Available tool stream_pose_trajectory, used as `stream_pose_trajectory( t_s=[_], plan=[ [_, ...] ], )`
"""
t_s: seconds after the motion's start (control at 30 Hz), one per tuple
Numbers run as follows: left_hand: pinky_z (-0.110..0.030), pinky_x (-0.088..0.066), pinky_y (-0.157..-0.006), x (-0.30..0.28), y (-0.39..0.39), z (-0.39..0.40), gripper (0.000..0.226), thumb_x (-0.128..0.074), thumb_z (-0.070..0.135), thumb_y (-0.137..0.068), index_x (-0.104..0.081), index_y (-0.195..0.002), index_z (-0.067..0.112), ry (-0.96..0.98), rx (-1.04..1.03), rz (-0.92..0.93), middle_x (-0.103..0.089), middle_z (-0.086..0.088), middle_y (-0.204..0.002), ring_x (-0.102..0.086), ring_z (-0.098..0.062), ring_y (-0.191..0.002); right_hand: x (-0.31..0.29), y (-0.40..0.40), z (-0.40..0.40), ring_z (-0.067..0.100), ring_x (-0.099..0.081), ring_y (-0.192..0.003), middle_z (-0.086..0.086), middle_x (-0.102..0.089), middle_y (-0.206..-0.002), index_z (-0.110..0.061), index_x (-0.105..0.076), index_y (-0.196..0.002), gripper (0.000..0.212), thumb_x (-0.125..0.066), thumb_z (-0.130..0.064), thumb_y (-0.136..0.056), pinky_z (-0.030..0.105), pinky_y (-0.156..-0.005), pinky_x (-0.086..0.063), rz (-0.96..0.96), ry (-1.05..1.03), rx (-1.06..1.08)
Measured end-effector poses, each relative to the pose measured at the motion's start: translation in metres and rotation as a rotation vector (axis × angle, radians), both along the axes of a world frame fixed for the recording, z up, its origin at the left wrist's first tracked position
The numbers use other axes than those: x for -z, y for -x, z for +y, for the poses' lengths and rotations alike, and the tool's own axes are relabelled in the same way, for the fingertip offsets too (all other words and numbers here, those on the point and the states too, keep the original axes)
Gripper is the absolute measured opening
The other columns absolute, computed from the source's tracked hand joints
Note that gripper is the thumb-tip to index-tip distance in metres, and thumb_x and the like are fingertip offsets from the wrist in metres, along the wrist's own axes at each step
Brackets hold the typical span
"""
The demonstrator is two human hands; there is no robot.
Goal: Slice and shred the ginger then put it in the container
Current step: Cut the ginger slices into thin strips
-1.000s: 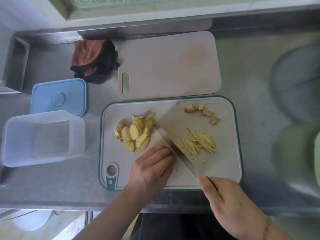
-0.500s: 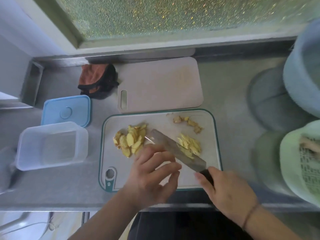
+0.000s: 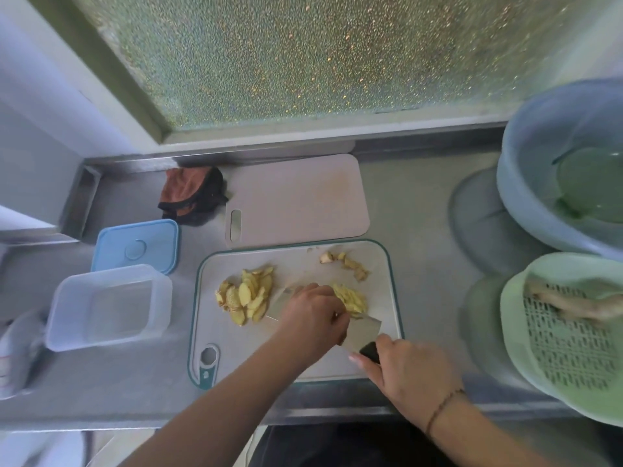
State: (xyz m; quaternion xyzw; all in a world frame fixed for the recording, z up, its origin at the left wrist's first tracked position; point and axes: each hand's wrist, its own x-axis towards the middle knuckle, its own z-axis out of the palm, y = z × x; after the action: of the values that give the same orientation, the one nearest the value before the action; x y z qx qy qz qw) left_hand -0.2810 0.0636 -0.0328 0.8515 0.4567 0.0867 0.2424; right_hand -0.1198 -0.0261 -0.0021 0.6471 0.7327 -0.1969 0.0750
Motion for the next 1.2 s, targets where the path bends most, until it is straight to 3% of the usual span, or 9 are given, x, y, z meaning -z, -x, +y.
stream_pose_trajectory(
  t_s=[0.2, 0.4, 0.5, 0.6, 0.73, 0.87, 0.97, 1.1, 1.2],
  plan=[
    [-0.038, -0.052, -0.087, 0.004, -0.008, 0.010, 0.023, -0.061, 0.026, -0.094, -0.080, -0.085, 0.014, 0.045, -0.058, 0.001, -0.070, 0.001, -0.087, -0.063, -0.018, -0.083, -0.008, -0.003, 0.002, 0.013, -0.056, -0.069, -0.006, -0.056, -0.083, -0.025, -0.048, -0.105, 0.060, -0.014, -0.071, -0.089, 0.022, -0.060, -0.045, 0.013, 0.039, 0.020],
    [-0.033, -0.055, -0.091, -0.006, 0.009, 0.017, 0.020, -0.066, 0.006, -0.090, -0.078, -0.104, 0.014, 0.160, -0.087, -0.065, -0.072, 0.001, -0.113, -0.067, -0.017, -0.100, -0.016, 0.002, 0.001, 0.013, -0.052, -0.067, -0.007, -0.052, -0.081, -0.025, -0.043, -0.097, 0.059, -0.009, -0.072, -0.085, 0.020, -0.055, -0.039, 0.018, 0.067, -0.001],
    [-0.037, -0.054, -0.084, -0.005, 0.019, 0.025, 0.007, -0.075, 0.015, -0.087, -0.079, -0.093, 0.014, 0.075, -0.125, -0.063, -0.073, 0.000, -0.100, -0.065, -0.022, -0.094, -0.019, 0.004, 0.002, 0.011, -0.056, -0.069, -0.008, -0.054, -0.082, -0.026, -0.045, -0.098, 0.057, -0.014, -0.073, -0.087, 0.021, -0.063, -0.048, 0.006, 0.093, 0.003],
    [-0.033, -0.052, -0.086, -0.011, 0.025, 0.032, 0.015, -0.069, 0.030, -0.093, -0.078, -0.093, 0.018, 0.148, -0.058, 0.052, -0.071, 0.003, -0.096, -0.062, -0.016, -0.091, -0.021, 0.003, 0.004, 0.012, -0.054, -0.067, -0.007, -0.052, -0.080, -0.026, -0.041, -0.095, 0.057, -0.011, -0.073, -0.085, 0.021, -0.060, -0.045, 0.006, 0.112, 0.006],
    [-0.026, -0.048, -0.091, -0.012, 0.023, 0.034, 0.017, -0.065, 0.026, -0.095, -0.079, -0.101, 0.020, 0.189, 0.011, 0.041, -0.071, 0.004, -0.104, -0.061, -0.014, -0.098, -0.026, 0.001, 0.006, 0.014, -0.052, -0.066, -0.006, -0.050, -0.080, -0.025, -0.037, -0.092, 0.052, -0.015, -0.072, -0.088, 0.019, -0.051, -0.036, -0.017, 0.143, -0.009],
    [-0.037, -0.051, -0.090, 0.002, 0.019, 0.035, 0.015, -0.066, 0.024, -0.095, -0.080, -0.095, 0.019, 0.092, 0.061, 0.024, -0.074, 0.002, -0.098, -0.063, -0.019, -0.092, -0.031, 0.000, 0.006, 0.016, -0.049, -0.067, -0.005, -0.049, -0.081, -0.024, -0.036, -0.092, 0.051, -0.016, -0.071, -0.090, 0.022, -0.053, -0.034, -0.040, 0.140, -0.022],
    [-0.044, -0.054, -0.078, 0.013, 0.010, 0.035, 0.012, -0.068, 0.018, -0.088, -0.079, -0.082, 0.017, -0.004, 0.075, 0.004, -0.073, 0.001, -0.085, -0.063, -0.024, -0.079, -0.026, -0.002, 0.002, 0.015, -0.049, -0.065, -0.006, -0.050, -0.080, -0.024, -0.036, -0.092, 0.058, -0.006, -0.073, -0.086, 0.021, -0.050, -0.030, -0.040, 0.144, -0.047],
    [-0.043, -0.057, -0.072, 0.012, 0.008, 0.045, 0.028, -0.068, -0.009, -0.075, -0.078, -0.087, 0.014, -0.077, 0.044, -0.070, -0.074, -0.001, -0.082, -0.066, -0.027, -0.073, -0.023, -0.003, 0.001, 0.010, -0.042, -0.055, -0.006, -0.048, -0.075, -0.029, -0.034, -0.089, 0.095, 0.039, -0.074, -0.046, 0.020, -0.045, -0.024, -0.036, 0.151, -0.024],
    [-0.035, -0.056, -0.068, 0.002, 0.036, 0.063, 0.045, -0.056, -0.022, -0.065, -0.077, -0.089, 0.010, -0.168, -0.082, -0.189, -0.074, -0.004, -0.082, -0.068, -0.028, -0.070, -0.014, -0.002, -0.002, 0.009, -0.052, -0.066, -0.008, -0.054, -0.077, -0.030, -0.044, -0.086, 0.087, 0.019, -0.081, -0.053, 0.022, -0.059, -0.043, 0.131, 0.250, 0.121]
  ],
)
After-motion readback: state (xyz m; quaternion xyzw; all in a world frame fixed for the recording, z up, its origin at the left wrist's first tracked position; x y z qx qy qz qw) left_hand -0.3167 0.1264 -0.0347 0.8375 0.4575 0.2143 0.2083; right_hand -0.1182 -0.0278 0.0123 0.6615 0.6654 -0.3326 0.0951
